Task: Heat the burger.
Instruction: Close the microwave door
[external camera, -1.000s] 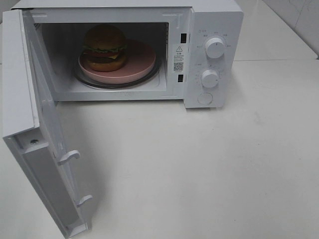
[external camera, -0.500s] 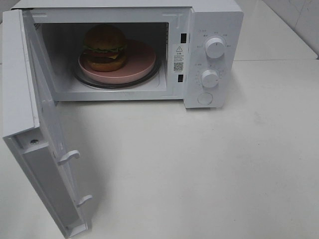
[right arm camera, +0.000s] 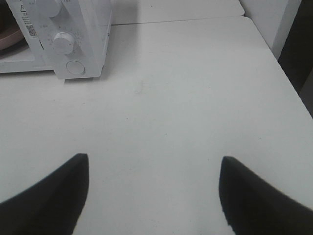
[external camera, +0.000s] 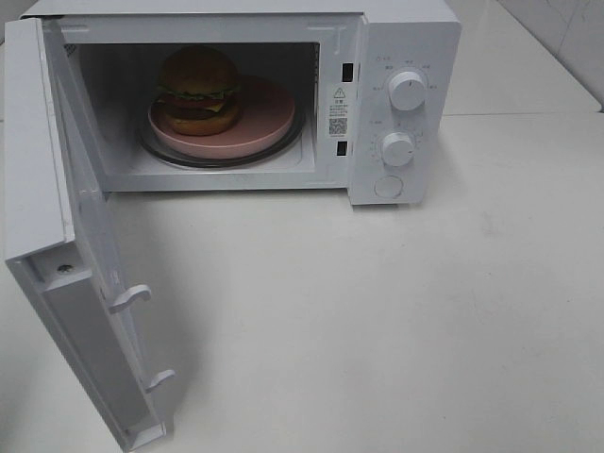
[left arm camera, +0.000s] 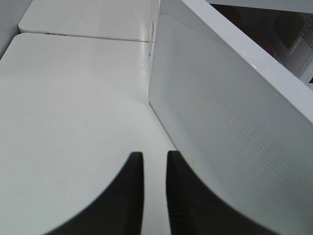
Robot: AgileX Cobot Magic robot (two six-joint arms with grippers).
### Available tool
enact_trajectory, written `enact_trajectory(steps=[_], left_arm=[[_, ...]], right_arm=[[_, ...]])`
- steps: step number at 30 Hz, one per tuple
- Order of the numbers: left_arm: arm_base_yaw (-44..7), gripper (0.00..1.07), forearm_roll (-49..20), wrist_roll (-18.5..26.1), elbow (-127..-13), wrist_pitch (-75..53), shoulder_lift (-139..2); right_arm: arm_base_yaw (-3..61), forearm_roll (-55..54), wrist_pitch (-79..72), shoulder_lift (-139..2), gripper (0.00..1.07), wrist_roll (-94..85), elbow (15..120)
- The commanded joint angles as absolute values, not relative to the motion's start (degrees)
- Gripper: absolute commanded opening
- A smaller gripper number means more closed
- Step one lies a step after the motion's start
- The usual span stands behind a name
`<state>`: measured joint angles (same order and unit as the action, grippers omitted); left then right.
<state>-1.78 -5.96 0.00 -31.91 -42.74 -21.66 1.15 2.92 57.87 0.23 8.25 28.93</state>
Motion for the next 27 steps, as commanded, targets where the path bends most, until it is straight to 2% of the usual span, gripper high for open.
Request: enact_trajectory(steps=[1,5,10,11,13,16,18,19,22,27], left_arm=[[-1.60,0.00,-5.90,0.00,-31.80,-37.93,-24.87],[-1.60,0.00,-6.25,3.78,-28.25,-27.16,-29.51],[-1.60,0.00,-8.59,5.67,-23.89,-17.36,-32.31],[-1.60,0.00,-9.57,6.53,-21.89,-11.34,-33.63],[-1.60,0.00,-9.97,6.42,-20.91,-9.11,-34.38],[-1.60,0.00,-10.26,6.42,-15.93,2.41,-36.90],[-1.60,0.00,-10.26,6.42,-14.90,5.04,-37.47],[-1.60,0.00,-10.08,6.13,-12.83,11.12,-38.90],[-1.60,0.00,-9.57,6.02,-11.17,16.39,-40.57],[-1.60,0.00,-4.70,2.92,-9.63,27.39,-45.55]], right_arm=[[0.86,2.98,57.12,1.78,0.74,7.56,28.76],[0.86,2.98,57.12,1.78,0.74,7.56,28.76],[0.86,2.98,57.12,1.78,0.74,7.56,28.76],[0.86,2.98,57.12,1.78,0.74,7.56,28.76],[0.86,2.98,57.12,1.78,0.74,7.56,28.76],[0.86,2.98,57.12,1.78,0.74,7.56,28.76],[0.86,2.98,57.12,1.78,0.74,7.56,28.76],[0.86,2.98,57.12,1.78,0.74,7.56,28.76],[0.86,2.98,57.12,1.78,0.74,7.56,28.76],[0.86,2.98,57.12,1.78,0.74,7.56,28.76]])
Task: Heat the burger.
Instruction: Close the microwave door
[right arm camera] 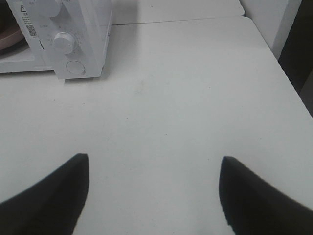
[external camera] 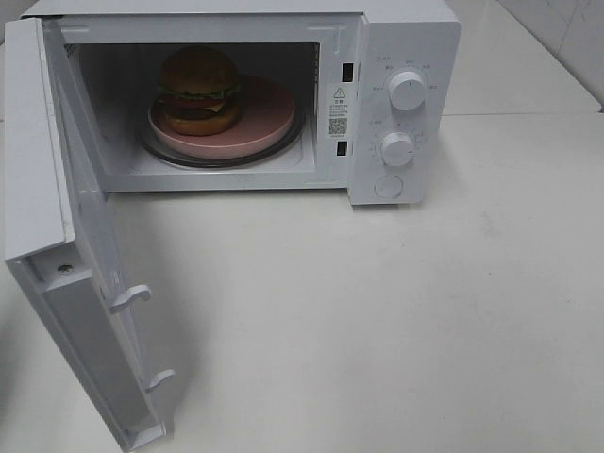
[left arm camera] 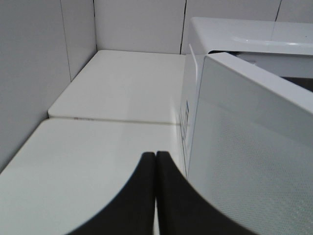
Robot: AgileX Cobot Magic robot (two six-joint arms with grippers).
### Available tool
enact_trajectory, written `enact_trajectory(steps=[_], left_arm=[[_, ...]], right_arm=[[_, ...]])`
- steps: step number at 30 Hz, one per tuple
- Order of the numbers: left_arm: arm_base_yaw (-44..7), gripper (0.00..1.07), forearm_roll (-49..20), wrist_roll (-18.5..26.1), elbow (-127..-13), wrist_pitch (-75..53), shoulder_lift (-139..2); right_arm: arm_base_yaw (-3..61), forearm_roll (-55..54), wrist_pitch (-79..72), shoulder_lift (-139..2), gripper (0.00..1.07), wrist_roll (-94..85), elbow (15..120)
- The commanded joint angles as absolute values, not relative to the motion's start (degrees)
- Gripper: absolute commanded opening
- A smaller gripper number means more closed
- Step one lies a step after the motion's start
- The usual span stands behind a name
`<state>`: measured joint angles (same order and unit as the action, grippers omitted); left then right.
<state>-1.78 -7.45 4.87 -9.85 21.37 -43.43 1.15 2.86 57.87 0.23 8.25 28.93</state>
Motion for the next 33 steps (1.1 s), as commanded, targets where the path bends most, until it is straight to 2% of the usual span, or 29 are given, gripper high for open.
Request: enact_trajectory(steps=[1,2,4,5,6,10,17,21,25,28,29,30,33], left_arm=[[-1.60,0.00,-4.70,2.92,-9.63,27.39,-45.55],[-1.60,0.00,-1.49,1.43,-9.63,28.71,-48.30],[-1.60,0.00,0.00,0.46,-9.63,29.51,-49.45],[-1.60,0.00,2.46,-1.60,-9.63,31.34,-52.20],[-1.60,0.00,2.46,-1.60,-9.63,31.34,-52.20],[-1.60,0.00,7.96,-6.53,-9.63,36.04,-58.79],[-1.60,0.00,13.24,-9.05,-9.68,41.60,-65.15],[-1.60,0.00,17.07,-12.61,-9.74,46.12,-69.84],[-1.60,0.00,20.51,-13.41,-9.80,49.56,-71.96],[-1.60,0.00,23.20,-15.81,-10.94,50.36,-73.91],[-1.60,0.00,25.21,-18.96,-11.92,50.42,-74.94],[-1.60,0.00,26.47,-20.05,-12.43,50.42,-75.29],[-2.12,0.00,29.62,-22.06,-13.75,50.25,-76.26]], right_arm=[[0.86,2.98,57.12,1.78,0.74,7.56,28.76],[0.86,2.98,57.12,1.78,0.74,7.56,28.76],[0.86,2.98,57.12,1.78,0.74,7.56,28.76],[0.86,2.98,57.12,1.78,0.74,7.56,28.76],[0.86,2.98,57.12,1.78,0.74,7.56,28.76],[0.86,2.98,57.12,1.78,0.74,7.56,28.76],[0.86,2.98,57.12,1.78,0.74,7.56,28.76],[0.86,2.98,57.12,1.78,0.74,7.56,28.76],[0.86,2.98,57.12,1.78,0.74,7.56,28.76],[0.86,2.98,57.12,1.78,0.74,7.56,28.76],[0.86,2.98,57.12,1.78,0.74,7.56,28.76],[0.86,2.98,57.12,1.78,0.74,7.56,28.76],[0.86,2.98,57.12,1.78,0.74,7.56,28.76]])
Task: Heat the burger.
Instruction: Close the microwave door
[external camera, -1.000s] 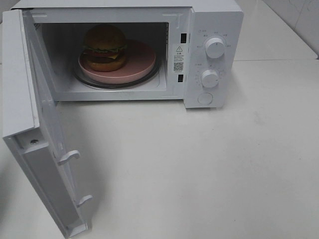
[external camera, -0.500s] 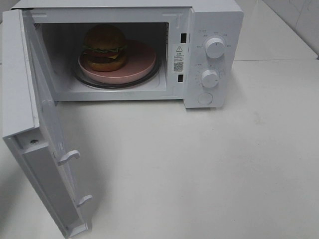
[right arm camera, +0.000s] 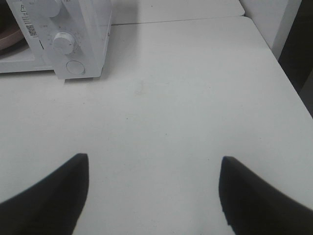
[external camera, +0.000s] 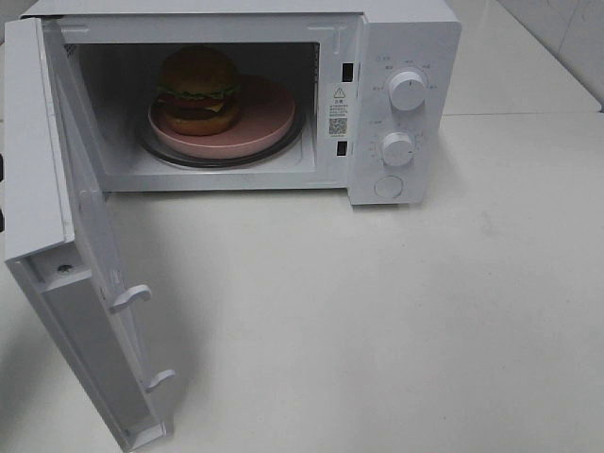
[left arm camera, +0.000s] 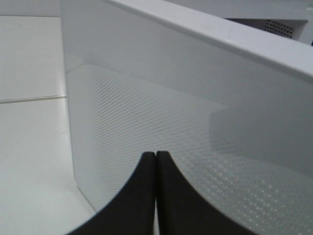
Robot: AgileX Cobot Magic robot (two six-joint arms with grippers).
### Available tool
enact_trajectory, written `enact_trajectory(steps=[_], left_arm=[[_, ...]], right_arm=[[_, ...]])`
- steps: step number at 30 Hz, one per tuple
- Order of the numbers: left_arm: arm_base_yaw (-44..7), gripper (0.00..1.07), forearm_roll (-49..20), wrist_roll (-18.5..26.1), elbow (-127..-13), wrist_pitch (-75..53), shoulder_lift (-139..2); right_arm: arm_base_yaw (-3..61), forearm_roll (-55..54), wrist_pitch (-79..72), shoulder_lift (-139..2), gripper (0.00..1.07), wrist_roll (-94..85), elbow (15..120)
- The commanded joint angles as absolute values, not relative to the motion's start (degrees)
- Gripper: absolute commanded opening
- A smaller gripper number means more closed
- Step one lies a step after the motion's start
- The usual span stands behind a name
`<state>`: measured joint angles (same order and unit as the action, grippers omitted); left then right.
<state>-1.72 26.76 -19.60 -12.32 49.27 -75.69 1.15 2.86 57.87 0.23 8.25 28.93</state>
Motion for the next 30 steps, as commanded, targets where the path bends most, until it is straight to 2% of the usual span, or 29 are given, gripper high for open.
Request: enact_trajectory(steps=[1,6,12,14,17,19,25,30], left_arm=[[-2.12,0.00,29.62,-22.06,-13.75,50.25,-76.26],[-6.70,0.00,27.33,-22.12,-16.44,50.31,-81.42],[-9.68,0.00,26.47,-21.60,-17.70,50.59,-84.00],[-12.61,0.00,23.09,-18.85,-18.68,50.42,-85.31],[-13.35,0.00,21.72,-18.05,-18.96,50.42,-85.66],[-15.81,0.00,18.91,-16.73,-20.68,50.42,-88.01],[-18.39,0.00,18.62,-16.73,-23.43,50.42,-90.81],[-23.09,0.00,12.26,-16.16,-28.36,50.36,-95.23]], right_arm=[[0.86,2.98,57.12,1.78,0.74,7.56,28.76],[0.86,2.98,57.12,1.78,0.74,7.56,28.76],[0.86,2.98,57.12,1.78,0.74,7.56,28.76],[0.86,2.98,57.12,1.78,0.74,7.56,28.76],[0.86,2.98,57.12,1.78,0.74,7.56,28.76],[0.86,2.98,57.12,1.78,0.74,7.56,28.76],[0.86,2.98,57.12,1.78,0.74,7.56,28.76],[0.86,2.98,57.12,1.78,0.74,7.56,28.76]])
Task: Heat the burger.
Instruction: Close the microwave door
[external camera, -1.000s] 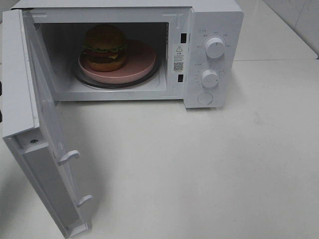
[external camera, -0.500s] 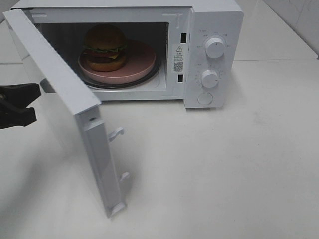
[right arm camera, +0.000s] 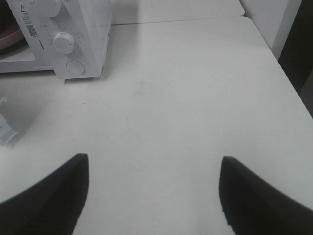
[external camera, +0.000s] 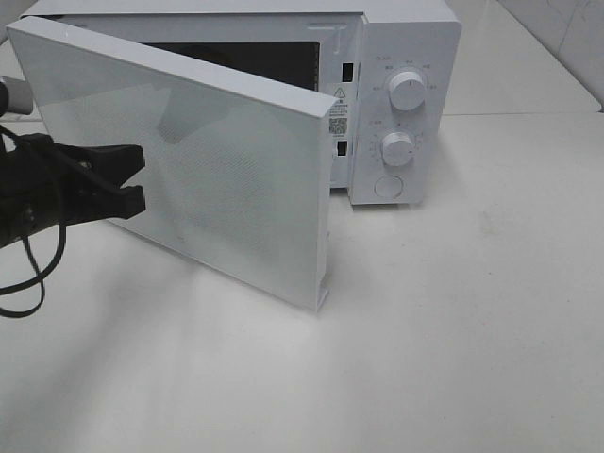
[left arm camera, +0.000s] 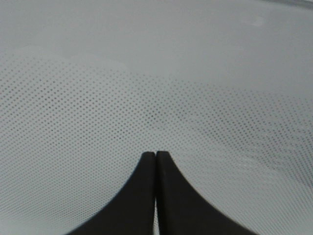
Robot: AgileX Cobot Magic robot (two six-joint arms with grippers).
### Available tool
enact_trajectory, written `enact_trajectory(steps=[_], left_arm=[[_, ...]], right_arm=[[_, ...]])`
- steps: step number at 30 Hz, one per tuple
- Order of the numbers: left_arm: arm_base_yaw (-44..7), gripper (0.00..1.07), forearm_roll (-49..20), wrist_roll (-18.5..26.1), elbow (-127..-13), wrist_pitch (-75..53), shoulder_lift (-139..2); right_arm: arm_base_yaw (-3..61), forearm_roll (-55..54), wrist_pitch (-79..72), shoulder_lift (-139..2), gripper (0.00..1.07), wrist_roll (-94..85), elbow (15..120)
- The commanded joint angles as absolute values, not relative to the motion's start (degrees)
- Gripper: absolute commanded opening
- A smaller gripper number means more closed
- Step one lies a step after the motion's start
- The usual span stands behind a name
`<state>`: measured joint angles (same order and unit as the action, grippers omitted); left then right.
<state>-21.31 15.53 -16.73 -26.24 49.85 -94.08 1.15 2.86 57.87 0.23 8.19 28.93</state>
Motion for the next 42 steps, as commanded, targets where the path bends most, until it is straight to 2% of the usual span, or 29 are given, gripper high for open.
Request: enact_trajectory(steps=[1,5,17,42], left_arm=[[-23.09,0.00,12.26,-16.16,-28.36,50.36,-95.23],[-26.24,0.00,9.97,-13.98,-32.20,50.25,-97.80],[-30.71,0.00,5.84,-13.01,-42.86,47.10,-103.82],[-32.26,0.00,2.98,-12.89,-63.25,39.59,-115.34]], right_arm=[[0.86,2.98,57.12,1.78,0.74,7.56,28.76],[0.86,2.98,57.12,1.78,0.74,7.56,28.76],[0.86,2.98,57.12,1.78,0.74,7.56,28.76],[0.86,2.98,57.12,1.78,0.74,7.56,28.76]])
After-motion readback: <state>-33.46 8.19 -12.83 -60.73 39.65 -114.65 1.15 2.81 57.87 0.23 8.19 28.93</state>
